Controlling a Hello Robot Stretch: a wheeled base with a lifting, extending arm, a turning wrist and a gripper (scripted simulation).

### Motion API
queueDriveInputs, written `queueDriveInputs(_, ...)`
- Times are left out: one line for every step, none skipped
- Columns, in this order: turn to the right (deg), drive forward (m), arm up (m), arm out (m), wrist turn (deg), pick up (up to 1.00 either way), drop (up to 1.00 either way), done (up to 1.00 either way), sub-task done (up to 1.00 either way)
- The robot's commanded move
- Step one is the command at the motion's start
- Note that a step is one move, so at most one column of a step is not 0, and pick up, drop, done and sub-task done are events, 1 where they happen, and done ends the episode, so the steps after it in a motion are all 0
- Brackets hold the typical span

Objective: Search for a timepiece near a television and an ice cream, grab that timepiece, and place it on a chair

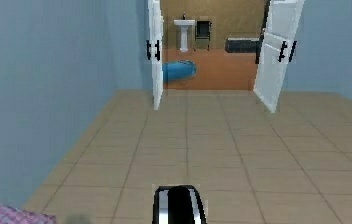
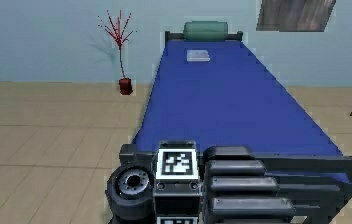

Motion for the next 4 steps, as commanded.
queueDriveInputs(6.0,0.00,0.00,0.00,0.0,0.00,0.00,0.00,0.00)
queueDriveInputs(0.0,0.35,0.00,0.00,0.0,0.00,0.00,0.00,0.00)
queueDriveInputs(6.0,0.00,0.00,0.00,0.0,0.00,0.00,0.00,0.00)
queueDriveInputs(0.0,1.00,0.00,0.00,0.0,0.00,0.00,0.00,0.00)
